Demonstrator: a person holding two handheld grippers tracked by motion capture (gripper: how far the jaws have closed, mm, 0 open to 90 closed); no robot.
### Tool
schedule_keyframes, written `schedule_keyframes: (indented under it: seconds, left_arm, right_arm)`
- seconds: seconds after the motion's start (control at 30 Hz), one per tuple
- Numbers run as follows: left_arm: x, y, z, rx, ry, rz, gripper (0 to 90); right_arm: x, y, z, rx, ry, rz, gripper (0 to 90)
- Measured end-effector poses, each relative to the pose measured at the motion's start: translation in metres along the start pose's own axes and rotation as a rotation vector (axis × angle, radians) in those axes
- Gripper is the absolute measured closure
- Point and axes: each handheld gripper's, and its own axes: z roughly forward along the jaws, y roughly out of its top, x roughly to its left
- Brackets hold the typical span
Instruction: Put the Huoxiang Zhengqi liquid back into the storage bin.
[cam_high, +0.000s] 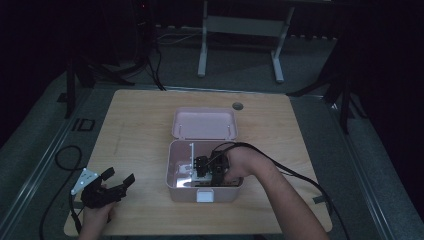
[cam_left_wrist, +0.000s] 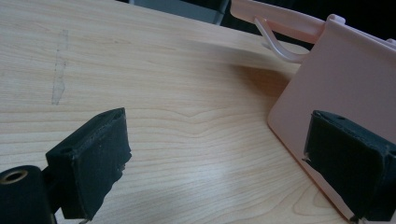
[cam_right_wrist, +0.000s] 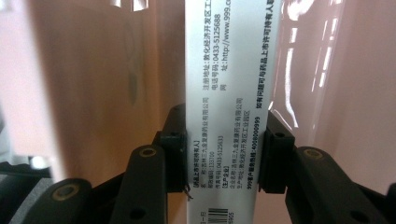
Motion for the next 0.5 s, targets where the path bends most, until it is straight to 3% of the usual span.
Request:
schedule_keyframes:
  seconds: [0.5]
  left_arm:
    - [0.0002,0.0002,-0.0004,-0.002,0.001,0.000,7.0]
  right_arm:
    - [-0.0018,0.0002,0.0080,-0.011,0.007,0.007,61.4]
